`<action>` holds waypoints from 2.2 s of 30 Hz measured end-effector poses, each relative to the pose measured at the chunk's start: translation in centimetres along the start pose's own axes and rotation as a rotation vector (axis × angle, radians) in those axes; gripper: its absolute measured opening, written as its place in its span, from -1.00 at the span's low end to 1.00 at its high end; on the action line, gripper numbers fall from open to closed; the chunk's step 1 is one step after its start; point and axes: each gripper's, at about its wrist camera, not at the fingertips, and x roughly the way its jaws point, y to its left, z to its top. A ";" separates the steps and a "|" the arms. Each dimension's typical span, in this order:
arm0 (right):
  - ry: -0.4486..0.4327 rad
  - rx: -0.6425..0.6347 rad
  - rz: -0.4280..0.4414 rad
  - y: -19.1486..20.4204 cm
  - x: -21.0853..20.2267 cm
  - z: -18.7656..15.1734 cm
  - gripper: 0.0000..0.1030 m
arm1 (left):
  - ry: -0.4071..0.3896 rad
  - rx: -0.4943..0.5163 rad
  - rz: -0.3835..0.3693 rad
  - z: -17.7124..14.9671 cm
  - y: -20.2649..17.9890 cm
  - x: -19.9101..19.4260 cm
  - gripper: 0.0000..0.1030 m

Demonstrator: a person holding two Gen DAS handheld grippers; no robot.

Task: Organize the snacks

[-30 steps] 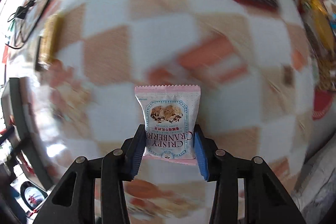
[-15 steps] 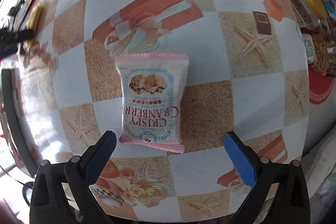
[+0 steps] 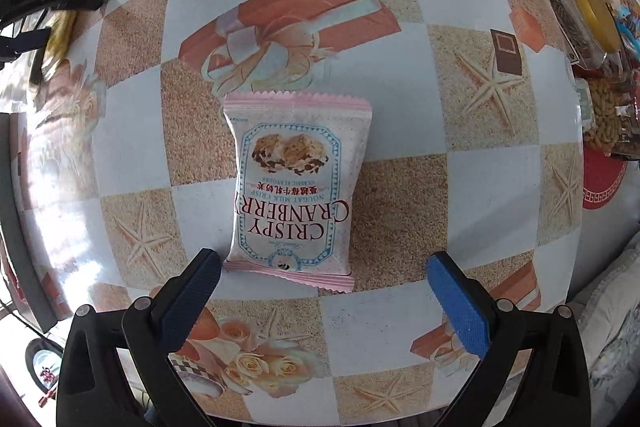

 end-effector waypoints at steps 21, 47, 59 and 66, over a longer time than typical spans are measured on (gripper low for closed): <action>-0.079 -0.008 -0.008 0.0 -0.6 -0.9 1.00 | 0.142 0.031 0.027 -20.4 3.9 -0.8 0.49; 0.038 0.015 -0.003 0.9 -0.8 2.7 1.00 | 0.164 0.035 -0.001 -12.7 -0.6 0.8 1.00; -0.003 -0.061 -0.019 3.2 -3.3 2.2 0.03 | 0.184 0.037 0.003 -12.9 0.1 0.9 1.00; 0.033 -0.114 0.030 5.4 -3.5 0.3 -0.15 | 0.164 0.083 0.001 -13.7 -0.2 -0.1 0.53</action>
